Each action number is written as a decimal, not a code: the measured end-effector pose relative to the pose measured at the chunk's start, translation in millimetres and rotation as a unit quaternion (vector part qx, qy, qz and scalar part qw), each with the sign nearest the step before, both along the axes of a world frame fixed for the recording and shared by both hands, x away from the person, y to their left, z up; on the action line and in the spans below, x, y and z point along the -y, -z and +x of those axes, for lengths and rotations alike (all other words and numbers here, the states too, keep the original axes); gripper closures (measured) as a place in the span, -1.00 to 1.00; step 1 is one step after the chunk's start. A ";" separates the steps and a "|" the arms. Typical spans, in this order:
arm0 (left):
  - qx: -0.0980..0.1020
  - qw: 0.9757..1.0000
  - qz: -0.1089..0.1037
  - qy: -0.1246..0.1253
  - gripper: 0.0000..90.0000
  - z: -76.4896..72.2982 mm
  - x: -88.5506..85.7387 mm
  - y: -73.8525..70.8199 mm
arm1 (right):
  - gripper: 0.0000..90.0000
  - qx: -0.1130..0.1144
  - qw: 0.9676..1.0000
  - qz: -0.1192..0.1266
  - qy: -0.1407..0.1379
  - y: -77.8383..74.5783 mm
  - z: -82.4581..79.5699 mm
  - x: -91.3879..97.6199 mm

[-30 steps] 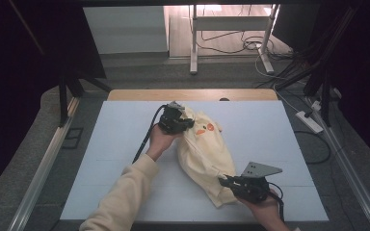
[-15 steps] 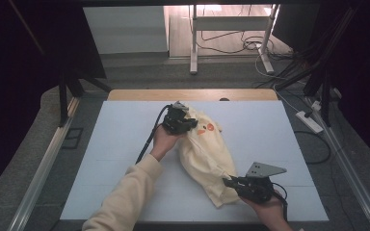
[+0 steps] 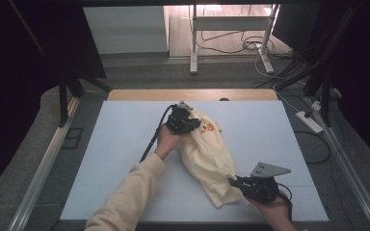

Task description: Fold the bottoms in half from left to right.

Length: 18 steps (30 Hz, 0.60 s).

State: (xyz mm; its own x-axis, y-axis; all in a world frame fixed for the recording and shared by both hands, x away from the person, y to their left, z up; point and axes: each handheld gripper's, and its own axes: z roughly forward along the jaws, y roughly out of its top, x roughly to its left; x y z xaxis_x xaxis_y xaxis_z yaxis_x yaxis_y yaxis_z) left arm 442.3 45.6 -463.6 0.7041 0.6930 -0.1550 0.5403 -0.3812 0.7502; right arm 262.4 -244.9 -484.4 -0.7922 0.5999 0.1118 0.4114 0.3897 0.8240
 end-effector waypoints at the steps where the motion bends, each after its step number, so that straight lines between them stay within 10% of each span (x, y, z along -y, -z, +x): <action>1: 0.000 1.000 0.001 0.001 0.82 -0.2 0.7 0.5 | 0.84 -0.004 1.000 -0.001 0.001 0.8 0.4 0.8; 18: -0.001 1.000 0.015 0.007 0.82 0.5 14.9 8.9 | 0.84 -0.020 1.000 -0.015 0.010 5.0 -0.7 7.9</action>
